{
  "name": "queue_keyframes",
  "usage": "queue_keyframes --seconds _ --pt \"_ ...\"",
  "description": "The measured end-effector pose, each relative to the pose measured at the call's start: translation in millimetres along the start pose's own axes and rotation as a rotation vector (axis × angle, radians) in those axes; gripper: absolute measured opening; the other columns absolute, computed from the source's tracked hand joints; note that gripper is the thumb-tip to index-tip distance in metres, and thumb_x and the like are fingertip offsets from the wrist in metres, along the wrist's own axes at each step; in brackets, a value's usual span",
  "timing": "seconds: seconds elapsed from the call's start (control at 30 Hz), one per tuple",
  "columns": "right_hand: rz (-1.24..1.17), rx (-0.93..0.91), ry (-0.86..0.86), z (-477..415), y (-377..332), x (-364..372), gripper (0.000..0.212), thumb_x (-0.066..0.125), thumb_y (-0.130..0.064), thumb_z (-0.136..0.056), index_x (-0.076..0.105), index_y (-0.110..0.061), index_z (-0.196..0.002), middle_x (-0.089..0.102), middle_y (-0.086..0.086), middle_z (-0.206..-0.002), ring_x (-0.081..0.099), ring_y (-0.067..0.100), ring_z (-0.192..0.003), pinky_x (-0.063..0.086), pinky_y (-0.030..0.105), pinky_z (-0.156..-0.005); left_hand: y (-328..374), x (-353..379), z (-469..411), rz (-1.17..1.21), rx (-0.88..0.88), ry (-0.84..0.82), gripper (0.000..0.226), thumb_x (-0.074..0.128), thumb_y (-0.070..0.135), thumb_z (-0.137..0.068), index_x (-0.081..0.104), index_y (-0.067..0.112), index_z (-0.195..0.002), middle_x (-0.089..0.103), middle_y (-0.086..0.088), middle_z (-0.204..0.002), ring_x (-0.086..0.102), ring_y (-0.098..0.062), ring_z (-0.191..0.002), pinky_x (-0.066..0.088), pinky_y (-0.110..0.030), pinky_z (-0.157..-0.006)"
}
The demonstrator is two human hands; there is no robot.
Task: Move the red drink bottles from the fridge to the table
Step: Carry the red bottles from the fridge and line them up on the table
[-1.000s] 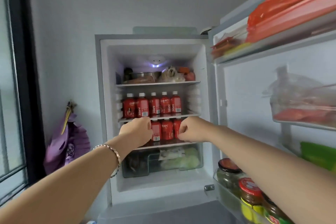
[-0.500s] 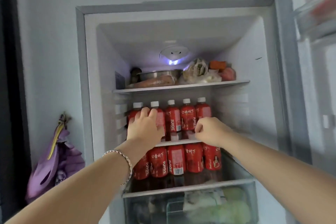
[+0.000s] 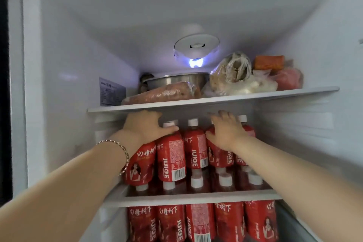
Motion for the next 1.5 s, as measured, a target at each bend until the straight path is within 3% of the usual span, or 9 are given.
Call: queue_keyframes --seconds 0.13,0.3,0.6,0.73,0.83,0.93,1.07,1.3,1.5 --pt "-0.03 0.017 -0.063 -22.0 8.1 6.3 0.06 0.046 -0.04 -0.096 0.027 -0.015 -0.147 0.028 0.015 -0.149 0.037 0.033 -0.133 0.032 0.039 -0.109 15.7 3.8 -4.5 -0.057 0.144 -0.206 0.057 0.039 0.071 -0.082 0.05 0.033 -0.124 0.055 0.003 -0.13 0.052 -0.019 -0.115 0.043 -0.033 -0.095" --pt "-0.045 0.077 0.148 -16.3 2.8 -12.0 0.049 0.058 -0.046 -0.087 0.058 -0.008 -0.118 0.056 0.014 -0.123 0.055 0.031 -0.114 0.046 0.035 -0.09 21.9 0.4 -7.1 0.06 0.189 -0.228 0.021 0.048 0.053 -0.089 0.047 0.032 -0.087 0.061 0.001 -0.111 0.054 -0.018 -0.098 0.045 -0.034 -0.089" --pt "0.182 -0.107 0.305 32.3 -35.8 -16.0 0.039 0.047 -0.04 -0.093 0.056 -0.009 -0.116 0.055 0.011 -0.119 0.062 0.033 -0.101 0.047 0.036 -0.075 55.9 -20.5 33.0 -0.087 0.223 0.047 0.041 0.046 0.046 -0.091 0.044 0.017 -0.12 0.063 -0.01 -0.109 0.059 -0.031 -0.101 0.039 -0.031 -0.075" --pt "0.194 -0.177 0.351 56.9 -45.2 -21.9 0.03 0.081 -0.031 -0.067 0.066 -0.006 -0.072 0.065 0.011 -0.076 0.062 0.028 -0.046 0.04 0.026 -0.036 60.2 -23.8 60.3 -0.287 0.307 0.155 0.056 0.037 0.052 -0.093 0.037 0.012 -0.132 0.064 -0.01 -0.111 0.062 -0.031 -0.102 0.045 -0.032 -0.078" --pt "0.226 -0.149 0.415 70.6 -49.0 -38.3 0.034 0.089 -0.027 -0.048 0.061 -0.01 -0.054 0.057 0.005 -0.057 0.051 0.022 -0.031 0.03 0.018 -0.029 67.4 -23.0 73.9 -0.313 0.385 0.144 0.047 0.034 0.045 -0.095 0.045 0.007 -0.12 0.067 -0.009 -0.102 0.064 -0.031 -0.094 0.039 -0.031 -0.066" --pt "0.308 -0.139 0.428 90.6 -65.4 -67.3 0.027 0.086 -0.024 -0.053 0.063 -0.009 -0.056 0.057 0.005 -0.059 0.057 0.027 -0.039 0.034 0.023 -0.034 69.4 -41.6 80.6 -0.272 0.397 0.117 0.04 0.038 0.041 -0.094 0.049 0.005 -0.109 0.067 -0.01 -0.101 0.064 -0.032 -0.093 0.037 -0.031 -0.065" --pt "0.302 -0.124 0.32 109.1 -82.0 -100.4 0.028 0.048 -0.028 -0.091 0.063 -0.008 -0.101 0.059 0.008 -0.106 0.061 0.034 -0.098 0.042 0.034 -0.071 65.2 -83.5 90.4 -0.082 0.283 0.056 0.032 0.045 0.043 -0.091 0.048 0.011 -0.092 0.064 -0.01 -0.099 0.061 -0.031 -0.091 0.037 -0.031 -0.068" --pt "0.153 -0.028 0.07 147.1 -112.9 -132.4 0.019 0.054 -0.021 -0.085 0.047 -0.013 -0.07 0.063 0.009 -0.101 0.052 0.028 -0.08 0.038 0.028 -0.067 43.7 -130.5 154.9 0.062 0.019 -0.181 0.041 0.049 0.047 -0.089 0.046 0.013 -0.066 0.049 -0.001 -0.067 0.051 -0.02 -0.068 0.039 -0.027 -0.058" --pt "0.061 -0.313 -0.162 216.8 -180.4 -99.5 0.03 0.053 -0.023 -0.088 0.06 -0.01 -0.114 0.062 0.01 -0.116 0.06 0.03 -0.104 0.04 0.028 -0.069 26.1 -139.6 277.8 0.006 -0.276 -0.366 0.038 0.044 0.048 -0.092 0.054 0.013 -0.083 0.049 0.001 -0.072 0.05 -0.016 -0.07 0.035 -0.018 -0.053"
Point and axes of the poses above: each hand's wrist, its own z-axis away from the middle knuckle, its own x-axis out of the palm, y = z × x, the point moved 6 cm from there along -z, towards the middle knuckle
